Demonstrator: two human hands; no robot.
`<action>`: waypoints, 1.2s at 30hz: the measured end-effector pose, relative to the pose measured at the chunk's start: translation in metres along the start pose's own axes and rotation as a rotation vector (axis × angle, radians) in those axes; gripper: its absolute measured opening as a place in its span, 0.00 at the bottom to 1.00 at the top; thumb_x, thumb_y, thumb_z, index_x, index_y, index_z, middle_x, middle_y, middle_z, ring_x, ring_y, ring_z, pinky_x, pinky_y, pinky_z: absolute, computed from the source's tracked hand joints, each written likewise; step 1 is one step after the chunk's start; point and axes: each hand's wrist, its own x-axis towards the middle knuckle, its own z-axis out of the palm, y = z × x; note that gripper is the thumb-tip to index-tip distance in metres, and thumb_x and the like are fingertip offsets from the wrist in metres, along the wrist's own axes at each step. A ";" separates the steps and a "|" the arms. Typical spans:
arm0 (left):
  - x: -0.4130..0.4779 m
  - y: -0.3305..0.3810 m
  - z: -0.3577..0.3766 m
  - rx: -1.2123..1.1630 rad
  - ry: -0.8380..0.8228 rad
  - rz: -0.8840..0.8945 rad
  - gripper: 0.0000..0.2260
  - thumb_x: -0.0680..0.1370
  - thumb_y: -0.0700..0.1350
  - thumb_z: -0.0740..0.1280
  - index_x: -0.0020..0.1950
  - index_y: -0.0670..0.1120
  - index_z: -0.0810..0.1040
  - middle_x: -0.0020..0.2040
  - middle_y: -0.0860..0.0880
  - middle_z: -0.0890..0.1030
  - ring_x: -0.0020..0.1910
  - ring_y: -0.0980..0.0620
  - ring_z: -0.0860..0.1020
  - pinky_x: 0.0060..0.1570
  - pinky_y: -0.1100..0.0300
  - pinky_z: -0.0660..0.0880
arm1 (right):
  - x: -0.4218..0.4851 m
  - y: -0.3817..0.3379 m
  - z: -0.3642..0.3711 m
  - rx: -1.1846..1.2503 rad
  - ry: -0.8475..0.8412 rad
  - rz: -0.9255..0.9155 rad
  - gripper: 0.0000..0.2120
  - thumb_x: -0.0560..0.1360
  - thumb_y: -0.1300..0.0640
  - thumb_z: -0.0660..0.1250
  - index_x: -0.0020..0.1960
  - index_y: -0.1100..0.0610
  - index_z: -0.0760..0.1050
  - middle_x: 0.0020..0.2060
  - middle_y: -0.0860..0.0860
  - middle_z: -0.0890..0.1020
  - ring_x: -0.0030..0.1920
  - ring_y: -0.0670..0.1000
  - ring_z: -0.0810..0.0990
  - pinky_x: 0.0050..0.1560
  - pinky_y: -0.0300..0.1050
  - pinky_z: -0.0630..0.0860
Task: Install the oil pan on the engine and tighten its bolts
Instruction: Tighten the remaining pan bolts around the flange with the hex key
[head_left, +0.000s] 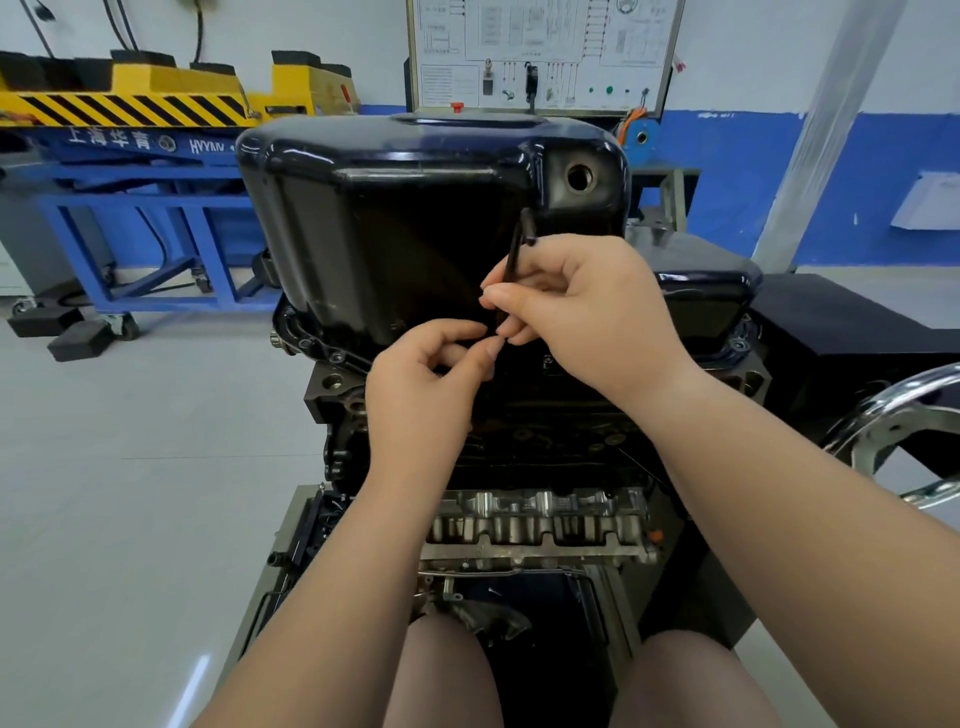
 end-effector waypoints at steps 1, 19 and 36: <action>0.002 0.001 -0.002 0.003 -0.004 0.015 0.03 0.72 0.47 0.72 0.42 0.55 0.81 0.31 0.57 0.81 0.32 0.63 0.78 0.35 0.68 0.72 | 0.001 0.000 0.001 -0.008 0.012 -0.003 0.01 0.74 0.61 0.69 0.44 0.57 0.80 0.33 0.51 0.83 0.32 0.44 0.82 0.35 0.38 0.80; 0.014 0.010 -0.009 0.164 -0.128 0.076 0.06 0.72 0.49 0.72 0.36 0.57 0.79 0.28 0.58 0.79 0.24 0.64 0.72 0.27 0.73 0.65 | 0.006 -0.019 -0.003 0.089 0.023 -0.074 0.06 0.76 0.65 0.65 0.51 0.60 0.79 0.40 0.49 0.83 0.28 0.47 0.80 0.30 0.37 0.78; 0.028 0.020 -0.017 0.225 -0.254 0.145 0.07 0.73 0.47 0.71 0.37 0.56 0.79 0.25 0.56 0.78 0.21 0.66 0.71 0.24 0.76 0.63 | 0.006 -0.009 -0.005 0.138 -0.078 -0.004 0.06 0.74 0.63 0.68 0.46 0.54 0.80 0.37 0.49 0.85 0.28 0.48 0.80 0.27 0.36 0.75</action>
